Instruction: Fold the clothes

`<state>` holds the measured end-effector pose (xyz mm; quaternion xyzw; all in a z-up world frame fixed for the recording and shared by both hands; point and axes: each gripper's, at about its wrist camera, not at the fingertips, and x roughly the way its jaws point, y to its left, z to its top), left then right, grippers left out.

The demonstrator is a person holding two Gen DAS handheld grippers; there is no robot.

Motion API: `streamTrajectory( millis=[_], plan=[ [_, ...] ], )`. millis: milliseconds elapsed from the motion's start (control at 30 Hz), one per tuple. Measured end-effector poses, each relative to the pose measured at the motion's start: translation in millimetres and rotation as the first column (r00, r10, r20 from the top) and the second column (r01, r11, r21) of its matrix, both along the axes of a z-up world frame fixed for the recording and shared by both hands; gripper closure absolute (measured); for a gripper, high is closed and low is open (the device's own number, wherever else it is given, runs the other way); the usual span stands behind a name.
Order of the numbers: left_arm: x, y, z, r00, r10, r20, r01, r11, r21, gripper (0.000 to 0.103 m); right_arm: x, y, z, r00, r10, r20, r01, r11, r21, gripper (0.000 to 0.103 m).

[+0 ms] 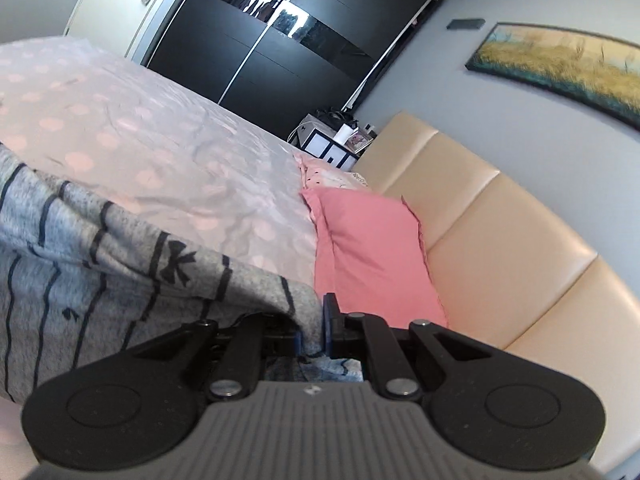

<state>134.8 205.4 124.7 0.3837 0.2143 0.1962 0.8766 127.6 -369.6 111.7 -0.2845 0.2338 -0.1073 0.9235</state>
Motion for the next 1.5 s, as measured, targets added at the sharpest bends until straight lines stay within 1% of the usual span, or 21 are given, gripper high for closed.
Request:
streamTrajectory(
  millis=[100, 167, 200, 267, 333, 433, 533, 633, 767, 867, 967, 1033, 1100, 1133, 1167, 1200, 1233, 1267, 1333, 1400, 1500],
  plan=[
    [-8.3, 4.0, 8.8, 1.0, 0.007, 0.028, -0.007, 1.0, -0.002, 0.099, 2.1, 3.2, 5.9, 0.999, -0.008, 0.045, 0.009, 1.0, -0.006, 0.092],
    [-18.8, 9.9, 9.1, 1.0, -0.008, 0.016, 0.008, 1.0, 0.009, 0.099, 0.7, 0.4, 9.8, 0.999, 0.006, 0.042, -0.006, 1.0, 0.006, 0.092],
    [-24.9, 12.3, 2.9, 1.0, -0.017, -0.012, 0.017, 1.0, 0.019, 0.098, -0.4, -1.5, 9.3, 1.0, 0.018, 0.025, -0.018, 1.0, 0.004, 0.092],
    [-37.2, 17.2, -9.7, 0.997, -0.034, -0.068, 0.037, 0.999, 0.038, 0.098, -4.4, -1.6, 0.3, 0.998, 0.046, -0.037, -0.046, 0.999, -0.015, 0.092],
    [-51.2, 20.1, -33.5, 0.987, -0.047, -0.151, 0.054, 0.998, 0.042, 0.098, -10.2, -0.2, -17.1, 0.989, 0.074, -0.13, -0.08, 0.996, -0.039, 0.092],
    [-72.5, 23.3, -71.1, 0.956, -0.064, -0.286, 0.079, 0.996, 0.042, 0.098, -21.9, 0.7, -46.2, 0.955, 0.108, -0.275, -0.129, 0.99, -0.061, 0.092],
    [-90.2, 25.9, -106.8, 0.893, -0.082, -0.443, 0.12, 0.991, 0.057, 0.099, -41.9, 1.7, -77.6, 0.902, 0.131, -0.412, -0.176, 0.982, -0.073, 0.092],
    [-104.6, 28.0, -136.9, 0.806, -0.096, -0.584, 0.171, 0.982, 0.076, 0.099, -59.8, 0.8, -108.1, 0.827, 0.153, -0.541, -0.22, 0.974, -0.061, 0.092],
    [-127.6, 31.8, -176.7, 0.717, -0.079, -0.692, 0.27, 0.947, 0.171, 0.099, -83.7, 4.7, -149.1, 0.715, 0.171, -0.678, -0.301, 0.95, -0.077, 0.092],
    [-138.3, 29.9, -204.5, 0.646, -0.069, -0.761, 0.36, 0.906, 0.224, 0.099, -96.5, 7.4, -179.5, 0.646, 0.166, -0.745, -0.356, 0.929, -0.102, 0.092],
    [-138.1, 27.8, -219.3, 0.607, -0.068, -0.792, 0.397, 0.889, 0.227, 0.099, -102.9, 7.7, -198.1, 0.615, 0.166, -0.771, -0.371, 0.923, -0.097, 0.092],
    [-132.4, 31.1, -217.2, 0.6, -0.095, -0.794, 0.375, 0.91, 0.175, 0.098, -105.9, 9.5, -206.3, 0.611, 0.164, -0.775, -0.375, 0.921, -0.101, 0.092],
    [-128.7, 35.1, -215.0, 0.602, -0.116, -0.79, 0.355, 0.925, 0.135, 0.095, -110.7, 12.4, -208.2, 0.606, 0.168, -0.777, -0.398, 0.91, -0.113, 0.086],
    [-127.9, 37.4, -214.0, 0.607, -0.124, -0.785, 0.346, 0.93, 0.121, 0.093, -113.2, 12.8, -207.6, 0.6, 0.171, -0.781, -0.403, 0.909, -0.11, 0.081],
    [-127.1, 39.2, -212.1, 0.612, -0.124, -0.781, 0.321, 0.941, 0.102, 0.088, -115.2, 12.3, -205.0, 0.589, 0.177, -0.789, -0.402, 0.911, -0.096, 0.069],
    [-126.3, 41.0, -210.2, 0.616, -0.125, -0.778, 0.296, 0.952, 0.082, 0.085, -116.8, 11.3, -200.5, 0.58, 0.186, -0.793, -0.397, 0.915, -0.075, 0.064],
    [-126.2, 44.0, -208.2, 0.613, -0.128, -0.78, 0.275, 0.96, 0.059, 0.081, -118.3, 10.2, -195.8, 0.571, 0.195, -0.797, -0.39, 0.919, -0.054, 0.063],
    [-126.7, 48.0, -204.9, 0.621, -0.133, -0.773, 0.252, 0.967, 0.036, 0.08, -119.1, 9.4, -189.9, 0.565, 0.202, -0.8, -0.38, 0.924, -0.035, 0.062],
    [-127.8, 55.7, -196.5, 0.635, -0.145, -0.759, 0.2, 0.98, -0.02, 0.078, -117.2, 9.3, -176.9, 0.575, 0.215, -0.79, -0.358, 0.934, -0.007, 0.059],
    [-124.5, 67.7, -181.0, 0.671, -0.179, -0.719, 0.127, 0.984, -0.127, 0.078, -120.2, 10.7, -162.0, 0.595, 0.226, -0.772, -0.336, 0.942, 0.017, 0.058],
    [-115.0, 83.5, -152.3, 0.743, -0.229, -0.629, 0.047, 0.955, -0.292, 0.076, -118.9, 12.8, -138.5, 0.646, 0.238, -0.725, -0.304, 0.952, 0.042, 0.054]
  ],
)
